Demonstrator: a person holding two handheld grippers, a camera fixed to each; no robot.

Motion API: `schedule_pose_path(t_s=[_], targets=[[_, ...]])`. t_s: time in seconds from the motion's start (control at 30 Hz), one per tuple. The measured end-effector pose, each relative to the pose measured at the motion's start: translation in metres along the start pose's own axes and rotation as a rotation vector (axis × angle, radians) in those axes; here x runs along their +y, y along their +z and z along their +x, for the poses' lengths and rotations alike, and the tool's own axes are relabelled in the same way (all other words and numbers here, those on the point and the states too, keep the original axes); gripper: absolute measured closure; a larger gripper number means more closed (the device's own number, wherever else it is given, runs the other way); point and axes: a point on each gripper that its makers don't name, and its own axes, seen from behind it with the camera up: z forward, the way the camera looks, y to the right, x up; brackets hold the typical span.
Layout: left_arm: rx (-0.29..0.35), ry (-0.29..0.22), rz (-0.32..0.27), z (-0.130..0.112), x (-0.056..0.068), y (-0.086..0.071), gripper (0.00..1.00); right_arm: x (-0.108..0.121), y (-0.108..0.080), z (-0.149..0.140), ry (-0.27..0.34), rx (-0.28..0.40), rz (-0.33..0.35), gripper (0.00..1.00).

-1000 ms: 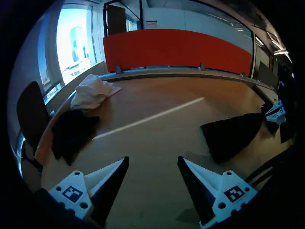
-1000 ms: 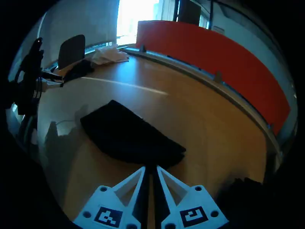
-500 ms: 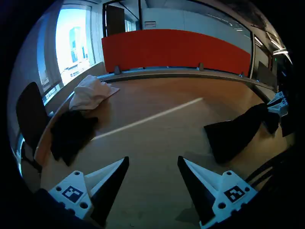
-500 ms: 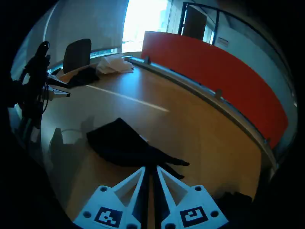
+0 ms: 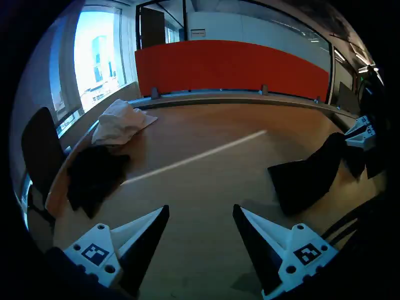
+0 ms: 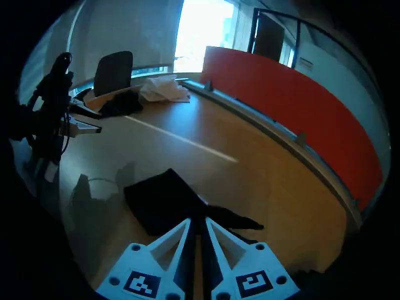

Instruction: Fold towel

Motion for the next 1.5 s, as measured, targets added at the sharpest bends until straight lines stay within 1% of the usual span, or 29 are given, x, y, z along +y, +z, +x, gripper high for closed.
schedule_pose_path(t_s=[0.23, 0.6, 0.8, 1.1, 1.17, 1.2, 1.37, 1.5], targets=[[0.002, -0.009, 0.004, -0.001, -0.003, -0.001, 0.06, -0.022, 0.019, 0.017, -0.029, 0.008, 0.054, 0.95], [0.001, -0.02, 0.012, -0.004, -0.01, -0.003, 0.06, -0.053, 0.045, 0.028, -0.058, -0.002, 0.132, 0.95], [-0.001, -0.023, 0.013, -0.006, -0.012, -0.004, 0.06, -0.062, 0.052, 0.027, -0.066, -0.015, 0.155, 0.95], [-0.003, -0.027, 0.017, -0.009, -0.016, -0.005, 0.06, -0.071, 0.062, 0.026, -0.069, -0.031, 0.18, 0.95], [-0.004, -0.028, 0.018, -0.01, -0.017, -0.006, 0.06, -0.075, 0.064, 0.024, -0.073, -0.04, 0.192, 0.93], [-0.005, -0.029, 0.019, -0.011, -0.018, -0.006, 0.06, -0.077, 0.065, 0.023, -0.074, -0.045, 0.198, 0.86], [-0.009, -0.03, 0.025, -0.014, -0.021, -0.007, 0.06, -0.088, 0.069, 0.016, -0.081, -0.073, 0.226, 0.39], [-0.011, -0.032, 0.029, -0.015, -0.023, -0.007, 0.06, -0.091, 0.068, 0.014, -0.07, -0.076, 0.237, 0.17]])
